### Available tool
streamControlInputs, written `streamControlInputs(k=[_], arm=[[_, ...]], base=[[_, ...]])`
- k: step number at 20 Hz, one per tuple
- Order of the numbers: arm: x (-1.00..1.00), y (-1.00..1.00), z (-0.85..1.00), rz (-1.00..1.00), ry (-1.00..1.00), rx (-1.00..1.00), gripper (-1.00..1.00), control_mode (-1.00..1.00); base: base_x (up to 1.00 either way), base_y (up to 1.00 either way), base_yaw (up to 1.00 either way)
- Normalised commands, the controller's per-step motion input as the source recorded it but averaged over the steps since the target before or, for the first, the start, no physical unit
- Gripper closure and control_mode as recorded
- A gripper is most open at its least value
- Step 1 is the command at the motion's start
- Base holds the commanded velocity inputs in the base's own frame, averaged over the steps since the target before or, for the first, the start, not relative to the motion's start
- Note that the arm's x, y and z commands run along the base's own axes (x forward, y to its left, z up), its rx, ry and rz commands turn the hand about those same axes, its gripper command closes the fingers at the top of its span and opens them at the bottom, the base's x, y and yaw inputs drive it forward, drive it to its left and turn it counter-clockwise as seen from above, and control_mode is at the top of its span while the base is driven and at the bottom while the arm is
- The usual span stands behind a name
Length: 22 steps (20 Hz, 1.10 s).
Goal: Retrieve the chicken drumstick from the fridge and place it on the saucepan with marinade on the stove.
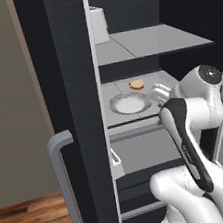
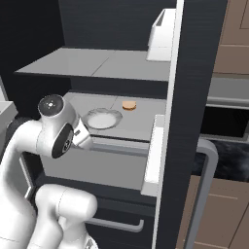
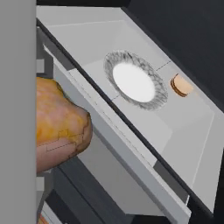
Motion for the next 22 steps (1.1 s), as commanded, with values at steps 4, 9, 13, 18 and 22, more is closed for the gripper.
streamControlInputs(k=[4, 9, 13, 18, 22], arm=[[-1.0, -0.03, 0.49, 0.03, -0.04, 0.0, 1.0, -1.0], [-1.0, 0.0, 0.46, 0.01, -0.09, 0.0, 1.0, -1.0], [-1.0, -0.07, 0.38, 0.0, -0.14, 0.0, 1.0, -1.0], [-0.99, -0.12, 0.27, 0.0, -0.16, 0.0, 1.0, -1.0], [-0.8, -0.11, 0.06, 0.0, -0.11, 0.0, 1.0, -1.0]], base=[[0.0, 0.0, 0.0], [0.0, 0.0, 0.0], [0.0, 0.0, 0.0], [0.0, 0.0, 0.0], [0.0, 0.0, 0.0]])
